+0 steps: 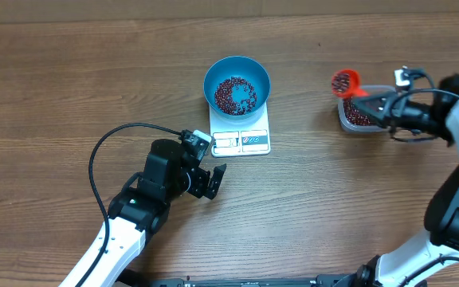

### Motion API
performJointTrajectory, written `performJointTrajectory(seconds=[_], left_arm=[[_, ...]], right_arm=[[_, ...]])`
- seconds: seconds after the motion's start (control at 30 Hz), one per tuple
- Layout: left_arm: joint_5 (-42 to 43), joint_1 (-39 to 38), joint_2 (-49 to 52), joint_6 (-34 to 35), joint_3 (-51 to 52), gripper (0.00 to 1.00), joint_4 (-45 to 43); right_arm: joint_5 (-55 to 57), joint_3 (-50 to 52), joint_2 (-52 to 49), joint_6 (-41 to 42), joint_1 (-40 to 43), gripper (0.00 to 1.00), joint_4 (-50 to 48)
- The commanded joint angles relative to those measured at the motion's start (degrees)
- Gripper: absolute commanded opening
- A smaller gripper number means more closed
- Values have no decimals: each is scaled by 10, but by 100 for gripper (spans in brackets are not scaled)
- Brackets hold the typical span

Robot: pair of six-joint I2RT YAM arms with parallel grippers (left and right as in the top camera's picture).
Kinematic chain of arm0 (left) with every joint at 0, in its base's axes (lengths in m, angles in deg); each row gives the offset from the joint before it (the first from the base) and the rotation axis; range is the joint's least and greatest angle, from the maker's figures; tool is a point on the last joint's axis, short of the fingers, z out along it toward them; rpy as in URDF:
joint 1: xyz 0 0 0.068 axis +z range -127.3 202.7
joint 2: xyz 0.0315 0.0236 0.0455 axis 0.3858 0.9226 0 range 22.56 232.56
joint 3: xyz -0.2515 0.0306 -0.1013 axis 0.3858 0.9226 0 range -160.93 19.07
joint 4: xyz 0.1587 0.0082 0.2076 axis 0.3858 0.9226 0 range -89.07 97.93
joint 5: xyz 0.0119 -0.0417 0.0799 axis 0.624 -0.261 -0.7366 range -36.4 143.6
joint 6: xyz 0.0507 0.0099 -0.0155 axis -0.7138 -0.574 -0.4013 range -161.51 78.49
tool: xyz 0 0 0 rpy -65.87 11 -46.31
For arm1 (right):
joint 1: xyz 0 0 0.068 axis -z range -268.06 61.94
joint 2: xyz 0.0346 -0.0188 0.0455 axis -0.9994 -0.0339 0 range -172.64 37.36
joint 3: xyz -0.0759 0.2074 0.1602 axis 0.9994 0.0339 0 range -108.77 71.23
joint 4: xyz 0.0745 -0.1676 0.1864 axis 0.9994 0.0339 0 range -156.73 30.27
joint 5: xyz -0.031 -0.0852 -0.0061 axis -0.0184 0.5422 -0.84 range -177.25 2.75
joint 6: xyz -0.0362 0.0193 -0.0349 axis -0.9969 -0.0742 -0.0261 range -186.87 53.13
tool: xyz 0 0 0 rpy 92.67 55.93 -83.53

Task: Scoop item into bowl and weigh 150g on scale
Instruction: 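Carry the scoop to the teal bowl and pour the beans in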

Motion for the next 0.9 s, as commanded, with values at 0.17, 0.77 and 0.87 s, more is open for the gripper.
performJointTrajectory(seconds=[0.17, 0.77, 0.87], left_arm=[[7, -2, -1, 5, -2, 99, -1], [7, -2, -1, 5, -2, 100, 0], [7, -2, -1, 5, -2, 100, 0]], right_arm=[[-13, -19, 0, 151, -97, 4, -106], [239, -145, 0, 263, -313, 4, -161], [291, -145, 0, 263, -337, 4, -164]])
